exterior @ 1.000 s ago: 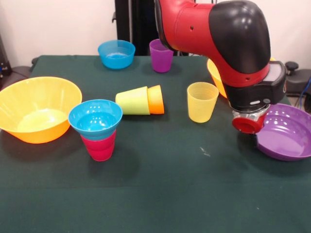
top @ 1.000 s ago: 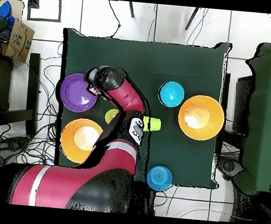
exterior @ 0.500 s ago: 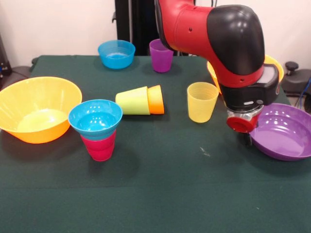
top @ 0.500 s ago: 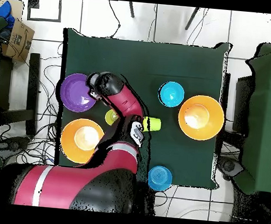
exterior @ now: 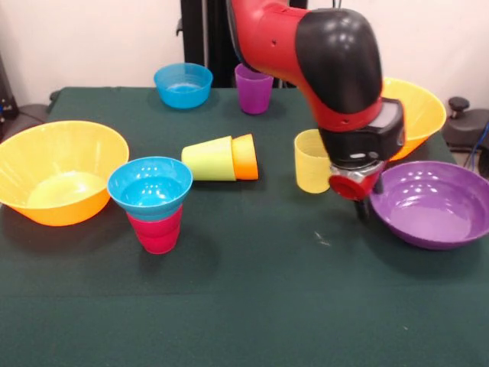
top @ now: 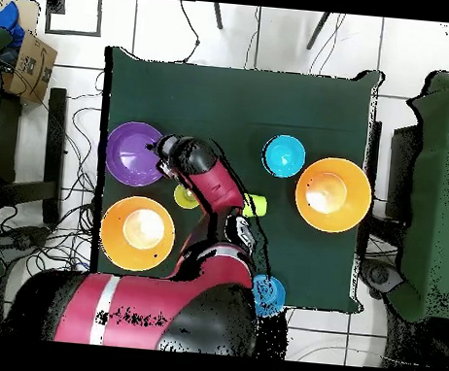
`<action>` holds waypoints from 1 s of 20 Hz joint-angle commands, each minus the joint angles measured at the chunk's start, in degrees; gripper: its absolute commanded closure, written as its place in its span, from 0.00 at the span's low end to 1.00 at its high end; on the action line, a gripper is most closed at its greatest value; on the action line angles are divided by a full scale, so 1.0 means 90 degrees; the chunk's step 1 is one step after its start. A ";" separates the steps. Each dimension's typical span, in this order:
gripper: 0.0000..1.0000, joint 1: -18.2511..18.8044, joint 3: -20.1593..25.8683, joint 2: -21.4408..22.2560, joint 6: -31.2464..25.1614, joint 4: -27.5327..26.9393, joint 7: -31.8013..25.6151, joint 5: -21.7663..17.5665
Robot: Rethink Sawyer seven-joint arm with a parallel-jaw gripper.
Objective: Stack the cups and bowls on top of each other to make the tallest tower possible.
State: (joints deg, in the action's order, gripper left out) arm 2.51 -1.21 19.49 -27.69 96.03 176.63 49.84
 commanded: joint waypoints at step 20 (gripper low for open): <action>1.00 0.1793 0.1788 0.0099 0.2055 0.2150 -0.0164 -0.1846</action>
State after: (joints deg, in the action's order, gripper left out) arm 16.22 11.31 23.63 -15.49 109.87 176.63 38.60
